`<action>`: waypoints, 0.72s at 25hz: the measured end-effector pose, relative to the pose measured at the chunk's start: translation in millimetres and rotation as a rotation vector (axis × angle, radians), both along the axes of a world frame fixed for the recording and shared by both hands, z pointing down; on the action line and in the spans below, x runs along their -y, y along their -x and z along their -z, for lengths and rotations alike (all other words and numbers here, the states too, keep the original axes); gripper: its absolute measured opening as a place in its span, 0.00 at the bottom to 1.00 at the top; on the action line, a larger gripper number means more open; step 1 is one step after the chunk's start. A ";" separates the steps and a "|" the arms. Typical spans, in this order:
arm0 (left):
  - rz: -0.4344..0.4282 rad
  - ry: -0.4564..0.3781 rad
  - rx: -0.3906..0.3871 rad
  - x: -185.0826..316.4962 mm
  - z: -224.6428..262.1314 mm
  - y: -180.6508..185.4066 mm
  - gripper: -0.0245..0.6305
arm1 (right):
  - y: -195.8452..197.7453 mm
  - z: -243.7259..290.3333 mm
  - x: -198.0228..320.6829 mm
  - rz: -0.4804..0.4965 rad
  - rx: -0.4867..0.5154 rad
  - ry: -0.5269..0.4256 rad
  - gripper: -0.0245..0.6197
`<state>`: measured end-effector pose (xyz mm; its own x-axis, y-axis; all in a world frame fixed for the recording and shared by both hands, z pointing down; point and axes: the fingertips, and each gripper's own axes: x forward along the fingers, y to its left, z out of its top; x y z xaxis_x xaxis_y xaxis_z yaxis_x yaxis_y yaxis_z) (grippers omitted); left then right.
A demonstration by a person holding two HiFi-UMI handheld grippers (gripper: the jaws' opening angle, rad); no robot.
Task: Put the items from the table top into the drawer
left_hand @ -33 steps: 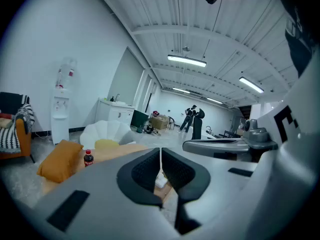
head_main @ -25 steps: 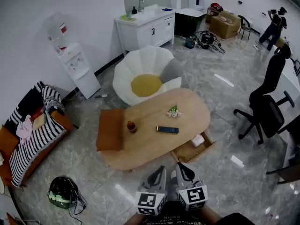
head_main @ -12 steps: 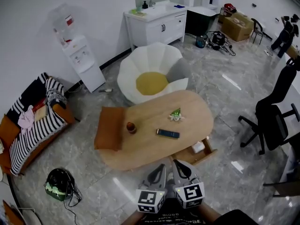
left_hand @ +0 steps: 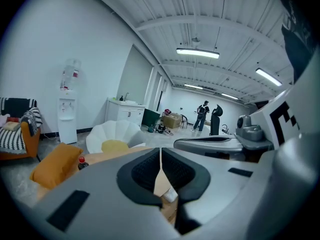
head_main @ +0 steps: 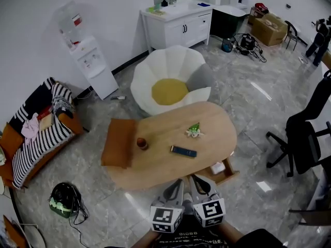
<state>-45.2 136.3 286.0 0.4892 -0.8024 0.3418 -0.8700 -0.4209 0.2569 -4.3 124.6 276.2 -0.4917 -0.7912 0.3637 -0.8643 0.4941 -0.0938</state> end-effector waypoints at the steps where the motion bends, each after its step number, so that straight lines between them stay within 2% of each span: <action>1: 0.004 0.001 -0.003 4.1 0.5 -3.0 0.06 | -3.3 -1.2 4.2 0.004 -0.006 0.000 0.04; 12: 0.039 0.050 -0.015 23.4 -12.9 -34.1 0.06 | -35.1 -21.3 29.5 0.030 0.022 0.072 0.05; 18: 0.045 0.056 -0.004 36.7 -17.2 -38.3 0.06 | -41.8 -28.7 40.7 0.032 0.038 0.100 0.05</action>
<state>-6.9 99.6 303.1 0.4548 -0.8034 0.3844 -0.8864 -0.3667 0.2826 37.5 83.9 304.9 -0.5307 -0.7357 0.4207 -0.8433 0.5078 -0.1759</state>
